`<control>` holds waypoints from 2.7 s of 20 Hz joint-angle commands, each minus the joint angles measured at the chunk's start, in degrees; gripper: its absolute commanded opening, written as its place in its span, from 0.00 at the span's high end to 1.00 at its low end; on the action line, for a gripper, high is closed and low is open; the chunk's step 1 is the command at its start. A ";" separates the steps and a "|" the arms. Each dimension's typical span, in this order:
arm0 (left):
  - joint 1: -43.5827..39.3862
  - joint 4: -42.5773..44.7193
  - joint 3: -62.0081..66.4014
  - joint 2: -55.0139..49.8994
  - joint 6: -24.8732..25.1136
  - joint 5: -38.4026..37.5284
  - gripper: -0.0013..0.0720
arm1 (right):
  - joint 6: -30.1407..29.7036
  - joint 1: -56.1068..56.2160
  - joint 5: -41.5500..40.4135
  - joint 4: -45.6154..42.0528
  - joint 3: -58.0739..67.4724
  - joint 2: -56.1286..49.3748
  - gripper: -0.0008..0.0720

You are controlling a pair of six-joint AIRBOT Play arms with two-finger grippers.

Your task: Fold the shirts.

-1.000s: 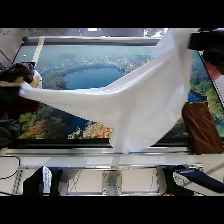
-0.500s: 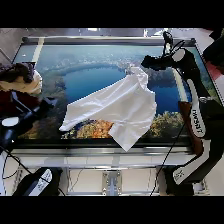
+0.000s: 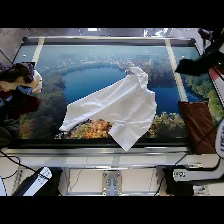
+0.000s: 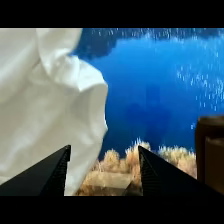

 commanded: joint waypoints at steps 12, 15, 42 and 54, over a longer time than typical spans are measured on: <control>1.88 8.00 -16.74 -6.71 -7.56 -14.86 0.20 | -2.95 -9.35 -19.19 29.35 -74.93 32.04 0.31; -4.42 7.96 -17.40 -8.44 -8.02 -12.28 0.20 | -2.71 -9.09 -22.01 30.86 -75.58 32.02 0.31; -4.55 -6.23 -1.57 12.13 -7.41 -19.39 0.97 | 0.15 9.16 -18.49 26.77 -48.24 41.59 0.97; 17.33 -5.42 41.13 27.87 -9.88 -23.02 0.97 | 10.60 9.16 -16.24 5.38 -2.99 52.50 0.97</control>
